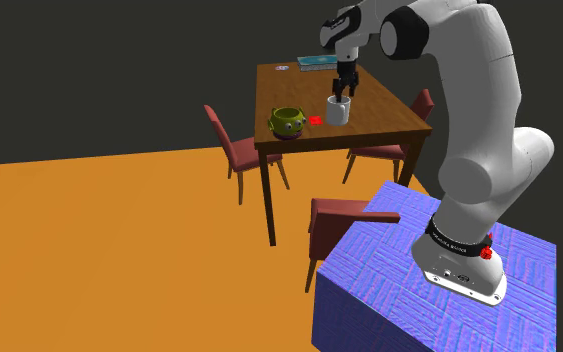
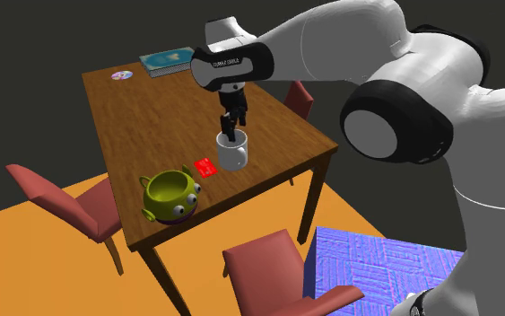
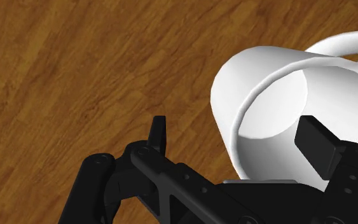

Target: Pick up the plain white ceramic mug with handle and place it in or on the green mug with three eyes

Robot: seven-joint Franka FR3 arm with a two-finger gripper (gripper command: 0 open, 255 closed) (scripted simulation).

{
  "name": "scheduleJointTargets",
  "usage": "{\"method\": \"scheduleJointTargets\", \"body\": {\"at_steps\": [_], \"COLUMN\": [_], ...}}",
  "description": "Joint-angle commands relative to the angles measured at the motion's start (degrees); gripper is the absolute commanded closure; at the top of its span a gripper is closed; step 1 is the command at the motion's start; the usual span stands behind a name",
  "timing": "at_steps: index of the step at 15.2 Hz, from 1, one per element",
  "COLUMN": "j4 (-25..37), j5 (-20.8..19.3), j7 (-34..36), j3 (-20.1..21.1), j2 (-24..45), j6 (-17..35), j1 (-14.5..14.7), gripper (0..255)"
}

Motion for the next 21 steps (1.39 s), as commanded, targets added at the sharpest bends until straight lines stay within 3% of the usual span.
{"method": "scheduleJointTargets", "body": {"at_steps": [1,10,11,21], "j4": [-0.91,-1.79,-1.79,-1.42], "j5": [0.17,0.27,0.27,0.18], "j7": [-0.03,-0.11,-0.11,-0.07], "j3": [0.12,0.18,0.18,0.12], "j2": [0.47,0.69,0.69,0.43], "j6": [1.38,2.46,2.46,1.85], "j1": [0.05,0.08,0.08,0.09], "gripper": [0,0,255,255]}}
